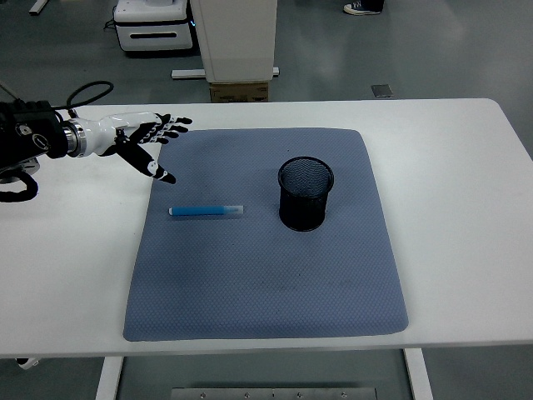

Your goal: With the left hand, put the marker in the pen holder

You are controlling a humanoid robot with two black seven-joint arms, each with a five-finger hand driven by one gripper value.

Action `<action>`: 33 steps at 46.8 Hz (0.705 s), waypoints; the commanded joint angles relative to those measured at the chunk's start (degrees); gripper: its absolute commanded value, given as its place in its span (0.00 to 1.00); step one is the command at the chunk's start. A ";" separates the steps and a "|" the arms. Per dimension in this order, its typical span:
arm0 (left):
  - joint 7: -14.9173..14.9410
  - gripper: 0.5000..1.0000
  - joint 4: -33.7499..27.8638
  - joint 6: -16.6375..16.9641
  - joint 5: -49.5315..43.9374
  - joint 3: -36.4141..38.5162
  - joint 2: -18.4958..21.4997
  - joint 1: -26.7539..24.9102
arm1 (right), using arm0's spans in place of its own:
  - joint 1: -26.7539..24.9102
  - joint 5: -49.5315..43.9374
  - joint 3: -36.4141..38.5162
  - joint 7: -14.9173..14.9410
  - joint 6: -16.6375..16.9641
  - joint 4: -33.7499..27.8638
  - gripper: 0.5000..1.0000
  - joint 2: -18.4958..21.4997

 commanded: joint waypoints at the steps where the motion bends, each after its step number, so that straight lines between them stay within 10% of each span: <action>1: 0.01 1.00 -0.18 0.18 -0.84 4.70 -1.66 -2.47 | 0.00 0.00 0.00 0.01 0.00 -0.01 1.00 0.00; 33: 2.73 1.00 -2.11 -5.36 12.51 12.45 -8.79 -7.13 | 0.00 0.00 0.00 0.01 0.00 -0.01 1.00 0.00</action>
